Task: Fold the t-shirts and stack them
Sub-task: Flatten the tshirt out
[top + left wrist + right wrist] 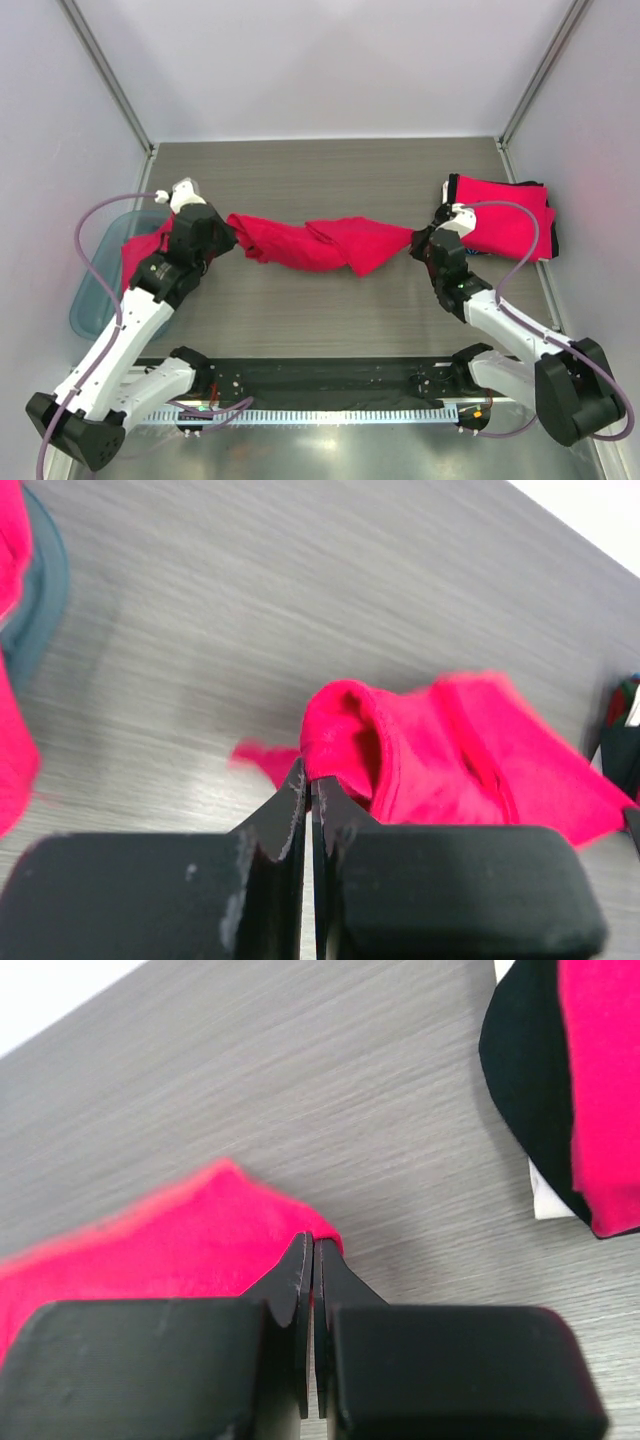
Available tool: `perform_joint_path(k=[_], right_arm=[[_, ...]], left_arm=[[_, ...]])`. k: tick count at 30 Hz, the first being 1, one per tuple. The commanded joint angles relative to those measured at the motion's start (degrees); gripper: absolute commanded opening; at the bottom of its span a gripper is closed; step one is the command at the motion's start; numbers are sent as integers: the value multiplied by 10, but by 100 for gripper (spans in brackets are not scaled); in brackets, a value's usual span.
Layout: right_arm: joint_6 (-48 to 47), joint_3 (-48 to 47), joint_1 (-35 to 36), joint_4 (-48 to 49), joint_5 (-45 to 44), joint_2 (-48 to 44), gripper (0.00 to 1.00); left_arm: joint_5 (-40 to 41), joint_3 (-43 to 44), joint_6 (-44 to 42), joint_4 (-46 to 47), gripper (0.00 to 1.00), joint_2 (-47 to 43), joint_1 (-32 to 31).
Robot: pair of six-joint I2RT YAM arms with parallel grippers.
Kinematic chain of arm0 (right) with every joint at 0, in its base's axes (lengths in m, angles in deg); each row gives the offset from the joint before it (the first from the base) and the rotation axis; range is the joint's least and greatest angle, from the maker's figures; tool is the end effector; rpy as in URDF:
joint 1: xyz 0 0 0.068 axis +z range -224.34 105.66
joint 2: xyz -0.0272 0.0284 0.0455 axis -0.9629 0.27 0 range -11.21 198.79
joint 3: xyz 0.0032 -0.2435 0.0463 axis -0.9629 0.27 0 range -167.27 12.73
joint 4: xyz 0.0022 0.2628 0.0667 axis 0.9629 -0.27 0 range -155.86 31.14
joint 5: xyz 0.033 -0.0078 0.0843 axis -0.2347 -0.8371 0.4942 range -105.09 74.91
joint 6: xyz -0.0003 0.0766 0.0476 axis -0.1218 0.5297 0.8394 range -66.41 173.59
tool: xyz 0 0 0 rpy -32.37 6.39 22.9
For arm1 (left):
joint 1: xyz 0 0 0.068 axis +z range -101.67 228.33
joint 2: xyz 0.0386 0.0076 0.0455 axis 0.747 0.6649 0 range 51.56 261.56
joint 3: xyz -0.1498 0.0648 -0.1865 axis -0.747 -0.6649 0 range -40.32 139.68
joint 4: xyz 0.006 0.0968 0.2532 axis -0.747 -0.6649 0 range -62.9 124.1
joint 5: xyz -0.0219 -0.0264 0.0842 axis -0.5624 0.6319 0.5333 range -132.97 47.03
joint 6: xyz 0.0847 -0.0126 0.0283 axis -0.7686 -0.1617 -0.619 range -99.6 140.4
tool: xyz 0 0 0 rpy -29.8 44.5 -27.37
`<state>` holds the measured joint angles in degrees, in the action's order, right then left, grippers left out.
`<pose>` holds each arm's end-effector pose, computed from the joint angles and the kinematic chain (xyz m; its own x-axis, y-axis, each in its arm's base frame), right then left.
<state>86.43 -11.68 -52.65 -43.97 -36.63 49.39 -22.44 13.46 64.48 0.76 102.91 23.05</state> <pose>0.2742 0.0772 0.1644 -0.2976 0.4245 -0.8551 0.1613 0.9052 0.3932 0.2400 -0.0821 0.2934 -0.4228 -0.5207 -0.7417 -0.2314 0.8533 -0.4673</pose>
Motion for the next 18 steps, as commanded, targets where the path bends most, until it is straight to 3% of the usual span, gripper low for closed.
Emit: perform_joint_path(k=[1,8,10,11,13,14,18], right_arm=[[13,-41,0,-15,-49,-40,1],[6,-125,0,-135,-62,-72,2],[6,-126,1,-165,-48,-65,19],[-1,-116,0,-171,-33,-59,36],[-15,-99,1,-167,41,-57,46],[-24,-93,2,-152,74,-56,58],[-82,-83,45,-130,149,-49,68]], left_arm=[[43,81,-29,-61,0,34,10],[63,248,-75,-119,0,62,40],[61,270,-84,-128,0,60,40],[52,275,-87,-125,0,53,40],[-2,261,-95,-109,0,49,40],[-23,238,-95,-103,0,49,40],[-89,152,-85,-55,0,44,40]])
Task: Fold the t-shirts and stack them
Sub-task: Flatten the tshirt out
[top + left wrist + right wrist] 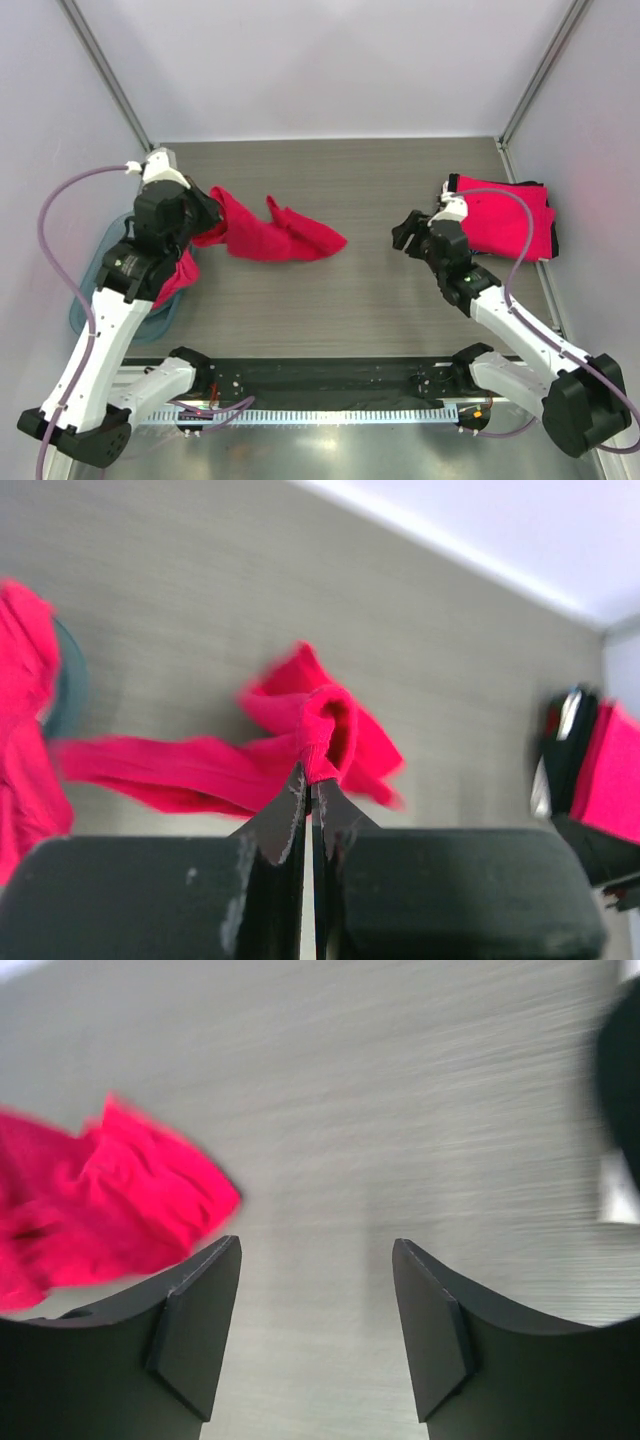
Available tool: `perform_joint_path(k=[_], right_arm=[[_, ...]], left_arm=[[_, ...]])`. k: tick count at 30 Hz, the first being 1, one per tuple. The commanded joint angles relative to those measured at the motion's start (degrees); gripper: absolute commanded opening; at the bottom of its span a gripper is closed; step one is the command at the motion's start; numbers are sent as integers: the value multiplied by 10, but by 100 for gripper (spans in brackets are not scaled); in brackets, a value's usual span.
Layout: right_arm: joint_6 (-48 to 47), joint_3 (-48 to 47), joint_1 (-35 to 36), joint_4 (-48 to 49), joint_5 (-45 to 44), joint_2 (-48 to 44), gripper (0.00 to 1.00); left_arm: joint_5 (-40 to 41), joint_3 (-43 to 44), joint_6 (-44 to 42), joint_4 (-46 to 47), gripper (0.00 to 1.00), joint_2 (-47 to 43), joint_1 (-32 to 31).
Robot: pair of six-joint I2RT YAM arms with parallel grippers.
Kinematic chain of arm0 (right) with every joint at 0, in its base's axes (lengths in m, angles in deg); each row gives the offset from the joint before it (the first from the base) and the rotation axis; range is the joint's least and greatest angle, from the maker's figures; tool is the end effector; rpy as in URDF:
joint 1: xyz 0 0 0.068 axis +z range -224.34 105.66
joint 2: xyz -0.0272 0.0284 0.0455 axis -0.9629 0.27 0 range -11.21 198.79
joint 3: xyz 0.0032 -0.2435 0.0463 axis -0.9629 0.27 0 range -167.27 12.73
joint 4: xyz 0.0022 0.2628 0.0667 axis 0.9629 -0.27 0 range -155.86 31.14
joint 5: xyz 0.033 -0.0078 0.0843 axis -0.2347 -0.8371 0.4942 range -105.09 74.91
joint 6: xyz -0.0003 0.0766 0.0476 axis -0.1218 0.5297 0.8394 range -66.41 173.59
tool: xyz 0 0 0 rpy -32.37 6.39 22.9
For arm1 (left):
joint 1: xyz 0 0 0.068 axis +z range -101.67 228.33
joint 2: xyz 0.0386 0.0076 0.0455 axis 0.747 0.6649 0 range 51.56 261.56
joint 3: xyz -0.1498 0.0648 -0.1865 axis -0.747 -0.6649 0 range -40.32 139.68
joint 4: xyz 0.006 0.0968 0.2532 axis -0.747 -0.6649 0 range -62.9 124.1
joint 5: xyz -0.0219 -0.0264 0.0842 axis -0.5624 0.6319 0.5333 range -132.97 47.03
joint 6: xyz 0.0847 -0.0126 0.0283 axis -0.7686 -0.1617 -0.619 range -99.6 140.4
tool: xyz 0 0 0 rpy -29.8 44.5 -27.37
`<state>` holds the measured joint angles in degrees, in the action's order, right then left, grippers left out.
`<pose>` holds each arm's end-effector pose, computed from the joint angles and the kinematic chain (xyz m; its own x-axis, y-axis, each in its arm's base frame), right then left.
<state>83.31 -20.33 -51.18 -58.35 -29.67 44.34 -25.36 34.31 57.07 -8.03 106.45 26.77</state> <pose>0.2700 0.0934 0.2107 -0.3811 0.3589 -0.8520 0.0265 0.9254 0.3779 0.2345 -0.0665 0.3935 -0.3381 -0.4784 -0.8105 -0.1394 0.8771 -0.4596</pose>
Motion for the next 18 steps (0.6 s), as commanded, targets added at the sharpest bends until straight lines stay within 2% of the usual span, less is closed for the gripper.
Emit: perform_joint_path(k=[1,4,7,11,13,14,15,17,18], right_arm=[[-57,5,39,18,84,3,68],[-32,19,63,46,79,23,72],[-33,13,92,73,66,60,82],[-83,-66,165,51,48,149,98],[-108,-96,209,46,53,190,97],[-128,-125,222,45,54,232,80],[-140,-136,230,49,62,249,70],[-162,-169,249,52,107,299,53],[-170,-180,254,52,123,314,51]], left_arm=[[-87,-67,-10,56,0,8,3],[-123,-75,-11,79,0,12,4],[-129,-39,-22,62,0,24,4],[-111,-9,-33,29,0,28,4],[-108,-14,-30,27,0,22,3],[-106,-26,-25,28,0,14,3],[-105,-33,-22,28,0,11,3],[-104,-61,-18,34,0,1,4],[-104,-69,-14,35,0,-1,3]])
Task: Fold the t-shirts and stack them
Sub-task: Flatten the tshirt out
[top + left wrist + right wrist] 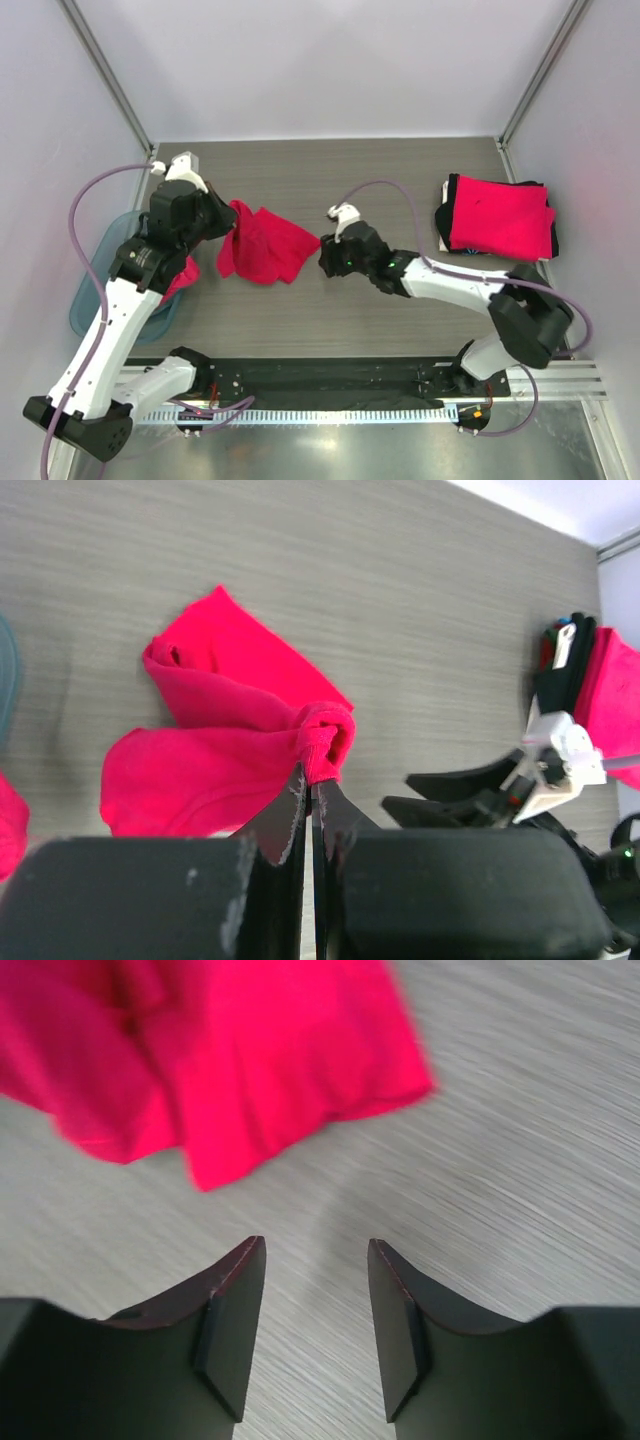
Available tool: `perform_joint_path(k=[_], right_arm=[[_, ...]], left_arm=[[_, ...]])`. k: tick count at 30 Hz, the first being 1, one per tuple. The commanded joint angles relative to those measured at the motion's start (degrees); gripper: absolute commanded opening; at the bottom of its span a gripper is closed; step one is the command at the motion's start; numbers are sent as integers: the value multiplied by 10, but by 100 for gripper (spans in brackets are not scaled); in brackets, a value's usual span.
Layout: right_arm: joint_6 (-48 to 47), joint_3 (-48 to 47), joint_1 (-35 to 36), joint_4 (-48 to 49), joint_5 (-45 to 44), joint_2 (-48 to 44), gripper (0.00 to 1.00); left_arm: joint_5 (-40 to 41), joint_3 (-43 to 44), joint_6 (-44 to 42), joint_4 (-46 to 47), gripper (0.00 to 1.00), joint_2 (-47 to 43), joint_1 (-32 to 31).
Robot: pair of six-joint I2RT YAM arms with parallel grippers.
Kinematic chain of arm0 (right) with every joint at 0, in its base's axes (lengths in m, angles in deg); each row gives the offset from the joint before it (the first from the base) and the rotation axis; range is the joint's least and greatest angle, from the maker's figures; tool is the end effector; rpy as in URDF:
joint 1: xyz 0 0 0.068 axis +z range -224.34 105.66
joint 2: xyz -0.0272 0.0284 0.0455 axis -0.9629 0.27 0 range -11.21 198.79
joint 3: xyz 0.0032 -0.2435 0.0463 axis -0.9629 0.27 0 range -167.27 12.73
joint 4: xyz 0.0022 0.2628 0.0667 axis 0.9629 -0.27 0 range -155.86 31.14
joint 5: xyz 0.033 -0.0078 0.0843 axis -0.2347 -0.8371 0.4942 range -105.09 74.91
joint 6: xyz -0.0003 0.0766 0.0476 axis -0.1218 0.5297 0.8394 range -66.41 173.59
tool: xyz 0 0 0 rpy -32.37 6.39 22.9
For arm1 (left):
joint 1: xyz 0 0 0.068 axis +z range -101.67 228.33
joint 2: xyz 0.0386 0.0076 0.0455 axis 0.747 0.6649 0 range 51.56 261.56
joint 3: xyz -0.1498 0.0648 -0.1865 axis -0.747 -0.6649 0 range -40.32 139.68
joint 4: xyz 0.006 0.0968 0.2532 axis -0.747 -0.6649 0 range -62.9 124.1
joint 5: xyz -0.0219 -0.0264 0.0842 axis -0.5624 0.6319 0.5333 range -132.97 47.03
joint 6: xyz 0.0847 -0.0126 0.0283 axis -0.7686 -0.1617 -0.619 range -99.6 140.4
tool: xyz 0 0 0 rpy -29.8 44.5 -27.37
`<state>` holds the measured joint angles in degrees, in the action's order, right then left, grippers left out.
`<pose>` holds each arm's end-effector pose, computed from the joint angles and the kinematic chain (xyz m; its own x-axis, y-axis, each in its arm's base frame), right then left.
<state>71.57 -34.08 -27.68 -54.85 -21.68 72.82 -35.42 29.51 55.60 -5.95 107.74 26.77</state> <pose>0.2563 0.2581 0.1592 -0.5603 -0.1468 -0.8152 -0.5084 0.8379 0.1985 0.2450 -0.0854 0.3614 -0.4849 -0.4227 -0.7656 -0.0302 0.8830 -0.4684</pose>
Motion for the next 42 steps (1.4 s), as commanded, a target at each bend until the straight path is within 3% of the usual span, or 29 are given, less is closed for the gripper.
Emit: perform_joint_path(k=[1,10,16,26,36,39,40,42], right_arm=[[-58,-61,34,13,59,43,50],[-101,-143,92,-7,89,174,50],[-109,-180,125,-10,47,227,50],[-124,-226,128,-19,-50,266,50],[-135,-256,128,-36,-41,313,47],[-133,-258,128,-37,-59,311,26],[-135,-254,128,-37,-68,307,10],[-138,-250,124,-37,-67,275,5]], left_arm=[[-3,-28,1,16,0,-16,3],[52,-72,8,-13,0,-37,3],[81,-82,7,-39,0,-51,4],[100,-79,-6,-56,0,-59,3],[106,-79,-12,-65,0,-57,4],[112,-81,-14,-65,0,-57,4],[113,-83,-15,-65,0,-57,4],[116,-87,-15,-61,0,-56,3]])
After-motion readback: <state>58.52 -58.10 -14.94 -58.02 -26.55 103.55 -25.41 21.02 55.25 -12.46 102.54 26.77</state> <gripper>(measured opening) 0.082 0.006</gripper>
